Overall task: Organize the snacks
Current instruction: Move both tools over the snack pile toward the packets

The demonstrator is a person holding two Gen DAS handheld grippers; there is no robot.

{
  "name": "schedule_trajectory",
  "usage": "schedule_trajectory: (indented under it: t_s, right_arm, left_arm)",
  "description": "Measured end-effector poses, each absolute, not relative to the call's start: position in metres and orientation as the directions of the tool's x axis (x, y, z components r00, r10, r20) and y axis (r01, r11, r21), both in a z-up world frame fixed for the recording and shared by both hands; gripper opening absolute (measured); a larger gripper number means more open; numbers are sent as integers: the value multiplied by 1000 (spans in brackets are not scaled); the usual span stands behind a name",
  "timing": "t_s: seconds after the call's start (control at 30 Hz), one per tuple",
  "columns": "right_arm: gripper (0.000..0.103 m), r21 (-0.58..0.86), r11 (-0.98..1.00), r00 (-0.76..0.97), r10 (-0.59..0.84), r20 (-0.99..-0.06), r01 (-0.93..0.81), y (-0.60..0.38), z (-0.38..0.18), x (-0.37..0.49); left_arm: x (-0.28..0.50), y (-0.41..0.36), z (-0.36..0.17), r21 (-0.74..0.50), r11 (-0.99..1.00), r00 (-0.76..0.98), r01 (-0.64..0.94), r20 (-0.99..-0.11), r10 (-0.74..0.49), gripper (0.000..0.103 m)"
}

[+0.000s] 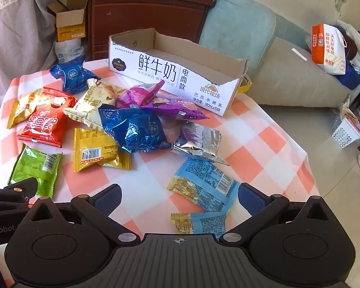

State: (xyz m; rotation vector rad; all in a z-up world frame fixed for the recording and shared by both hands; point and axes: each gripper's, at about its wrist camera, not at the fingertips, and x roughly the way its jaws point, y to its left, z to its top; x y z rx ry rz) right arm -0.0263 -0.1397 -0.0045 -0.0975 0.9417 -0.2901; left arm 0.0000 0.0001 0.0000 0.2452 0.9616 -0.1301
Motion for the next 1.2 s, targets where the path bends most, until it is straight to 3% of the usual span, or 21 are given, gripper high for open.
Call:
schedule_trajectory:
  t_s: [0.47, 0.73, 1.2]
  right_arm:
    - [103, -135, 970, 593, -232, -771, 204, -147, -3, -28]
    - [103, -100, 975, 721, -215, -659, 199, -148, 6, -43]
    - [103, -73, 981, 657, -177, -733, 182, -151, -8, -37]
  left_arm:
    - [6, 8, -5, 171, 973, 571, 156, -819, 53, 100]
    - [9, 14, -3, 133, 984, 570, 116, -821, 44, 100]
    - [6, 5, -4, 148, 981, 594, 128, -803, 43, 100]
